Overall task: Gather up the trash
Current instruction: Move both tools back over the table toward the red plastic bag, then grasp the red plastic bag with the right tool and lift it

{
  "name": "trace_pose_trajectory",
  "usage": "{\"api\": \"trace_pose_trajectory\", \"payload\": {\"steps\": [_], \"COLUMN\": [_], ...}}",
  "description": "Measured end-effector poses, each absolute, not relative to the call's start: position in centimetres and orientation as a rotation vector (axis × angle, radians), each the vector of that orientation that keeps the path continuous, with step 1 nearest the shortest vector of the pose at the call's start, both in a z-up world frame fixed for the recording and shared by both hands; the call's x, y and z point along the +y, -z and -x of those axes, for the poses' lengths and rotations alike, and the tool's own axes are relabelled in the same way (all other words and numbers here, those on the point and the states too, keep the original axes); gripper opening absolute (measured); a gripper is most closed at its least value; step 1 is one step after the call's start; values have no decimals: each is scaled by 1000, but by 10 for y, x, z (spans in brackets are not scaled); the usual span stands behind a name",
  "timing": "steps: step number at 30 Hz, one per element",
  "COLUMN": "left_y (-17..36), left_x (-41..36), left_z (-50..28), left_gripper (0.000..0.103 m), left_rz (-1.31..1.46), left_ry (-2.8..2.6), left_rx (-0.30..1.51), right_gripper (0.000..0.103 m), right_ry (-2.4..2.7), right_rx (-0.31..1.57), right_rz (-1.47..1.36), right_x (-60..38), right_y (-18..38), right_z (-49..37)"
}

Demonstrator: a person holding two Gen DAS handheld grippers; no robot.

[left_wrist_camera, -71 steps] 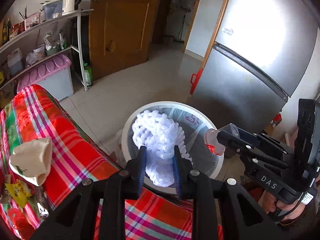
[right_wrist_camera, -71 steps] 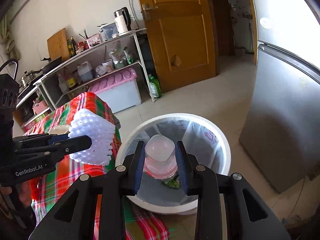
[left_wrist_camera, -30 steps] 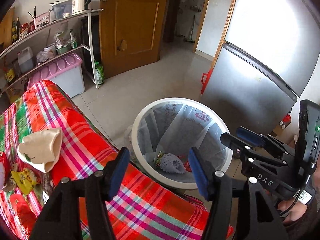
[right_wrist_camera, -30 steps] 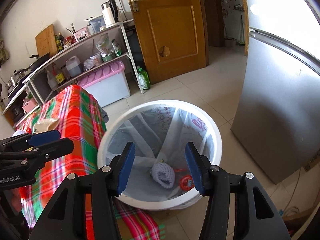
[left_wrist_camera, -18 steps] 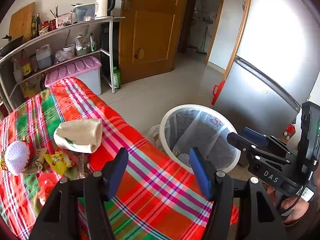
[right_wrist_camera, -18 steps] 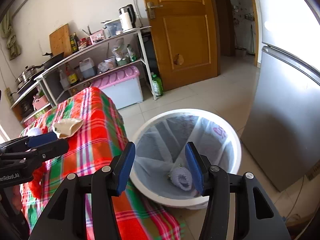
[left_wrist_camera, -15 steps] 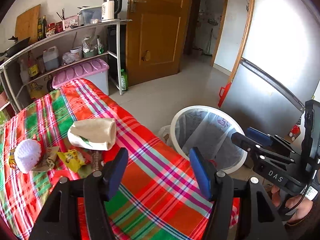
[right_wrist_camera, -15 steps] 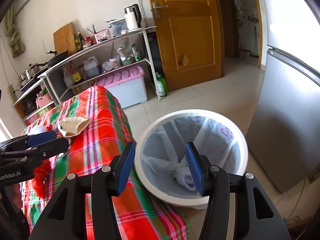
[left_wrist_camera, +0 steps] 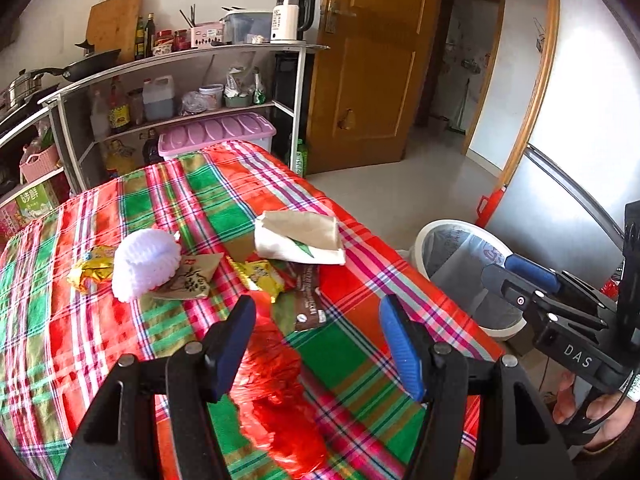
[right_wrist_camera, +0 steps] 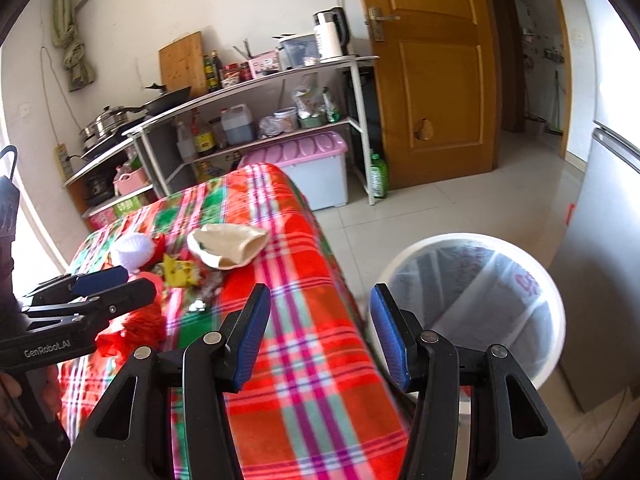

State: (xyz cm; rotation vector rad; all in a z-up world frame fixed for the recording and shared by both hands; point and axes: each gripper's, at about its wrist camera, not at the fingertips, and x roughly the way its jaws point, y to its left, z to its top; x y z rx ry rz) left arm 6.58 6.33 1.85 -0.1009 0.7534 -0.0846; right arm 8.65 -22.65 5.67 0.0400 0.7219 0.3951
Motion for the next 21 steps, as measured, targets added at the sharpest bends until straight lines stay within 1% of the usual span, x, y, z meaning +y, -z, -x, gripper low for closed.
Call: {"api": "trace_pose_trajectory", "payload": {"steps": [7, 21], "left_y": [-16, 5], "left_x": [110, 176], "left_z": [-49, -26], "left_gripper": [68, 70], "left_rz": [153, 209], "left_ry": [-10, -141], "left_rx": [739, 758], "right_gripper": [53, 53], "right_ry": [-496, -713], "right_rx": [732, 819], "right_rz": [-23, 16], "right_x": [-184, -102], "right_y": [-55, -28], "right_z": [-82, -69]}}
